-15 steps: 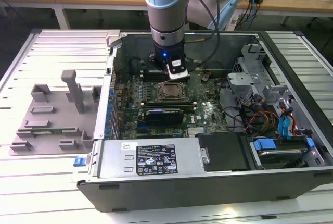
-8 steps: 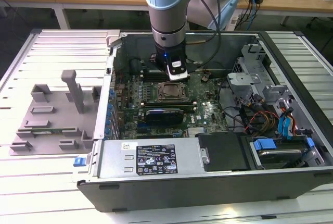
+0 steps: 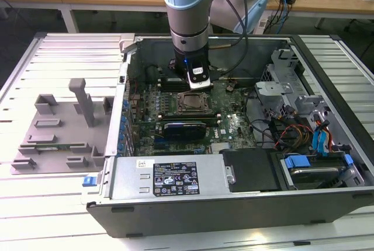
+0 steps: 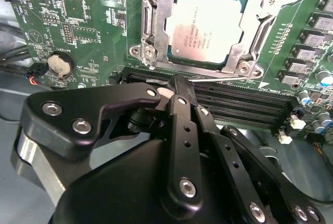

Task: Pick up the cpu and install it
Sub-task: 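Install the first cpu locking lever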

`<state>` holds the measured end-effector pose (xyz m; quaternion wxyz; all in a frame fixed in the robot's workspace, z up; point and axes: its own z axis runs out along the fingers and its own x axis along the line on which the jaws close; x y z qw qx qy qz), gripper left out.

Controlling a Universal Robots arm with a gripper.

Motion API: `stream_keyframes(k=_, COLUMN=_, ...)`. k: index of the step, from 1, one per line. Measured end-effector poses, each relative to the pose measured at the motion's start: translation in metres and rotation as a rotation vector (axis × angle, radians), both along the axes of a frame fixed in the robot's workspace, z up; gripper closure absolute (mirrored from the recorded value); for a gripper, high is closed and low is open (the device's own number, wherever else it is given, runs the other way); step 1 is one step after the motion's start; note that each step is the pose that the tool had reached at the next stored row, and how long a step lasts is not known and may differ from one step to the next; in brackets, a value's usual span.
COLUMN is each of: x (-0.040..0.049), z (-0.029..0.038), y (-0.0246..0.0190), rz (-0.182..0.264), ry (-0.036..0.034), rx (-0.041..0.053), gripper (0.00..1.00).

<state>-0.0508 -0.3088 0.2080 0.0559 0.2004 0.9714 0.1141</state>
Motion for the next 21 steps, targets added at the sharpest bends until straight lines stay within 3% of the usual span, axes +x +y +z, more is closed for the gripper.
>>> stream_keyframes(k=12, x=-0.001, z=0.0002, y=0.0007, rz=-0.001, ry=0.0001, rx=-0.0002, gripper=0.89)
stream_keyframes(k=21, x=-0.0033, z=0.0002, y=0.0038, rz=-0.001, ry=0.0001, rx=-0.0002, gripper=0.89)
